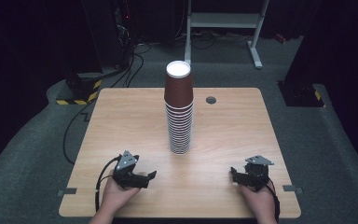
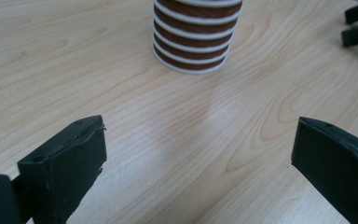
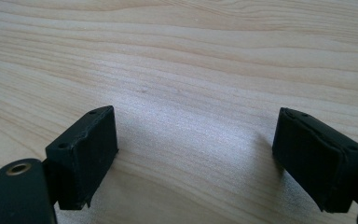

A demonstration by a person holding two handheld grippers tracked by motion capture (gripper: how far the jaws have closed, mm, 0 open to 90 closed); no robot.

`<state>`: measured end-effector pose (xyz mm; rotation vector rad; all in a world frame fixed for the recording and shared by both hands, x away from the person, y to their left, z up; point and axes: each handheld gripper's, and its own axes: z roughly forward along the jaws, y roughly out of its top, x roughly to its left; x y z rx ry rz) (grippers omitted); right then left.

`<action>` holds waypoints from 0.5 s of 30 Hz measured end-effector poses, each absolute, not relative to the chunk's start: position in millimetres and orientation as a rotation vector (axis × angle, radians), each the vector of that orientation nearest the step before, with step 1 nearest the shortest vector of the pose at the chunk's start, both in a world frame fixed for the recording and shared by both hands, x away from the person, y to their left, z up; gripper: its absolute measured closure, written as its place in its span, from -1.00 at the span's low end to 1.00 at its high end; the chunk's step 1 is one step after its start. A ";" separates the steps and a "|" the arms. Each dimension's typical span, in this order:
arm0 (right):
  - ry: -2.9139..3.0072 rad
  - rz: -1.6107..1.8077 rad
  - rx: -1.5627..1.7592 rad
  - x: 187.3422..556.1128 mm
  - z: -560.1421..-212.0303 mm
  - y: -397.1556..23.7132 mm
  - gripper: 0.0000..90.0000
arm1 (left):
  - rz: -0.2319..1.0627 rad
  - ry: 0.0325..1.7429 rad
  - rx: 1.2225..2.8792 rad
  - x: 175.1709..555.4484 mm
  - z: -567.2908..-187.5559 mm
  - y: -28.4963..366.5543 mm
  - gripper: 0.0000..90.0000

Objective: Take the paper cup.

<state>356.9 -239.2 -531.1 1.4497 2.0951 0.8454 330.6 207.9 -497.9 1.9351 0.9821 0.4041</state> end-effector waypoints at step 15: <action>2.112 0.853 1.437 356.5 -531.0 -240.9 -0.70 | 0.431 0.920 1.843 340.6 -451.8 193.2 -0.92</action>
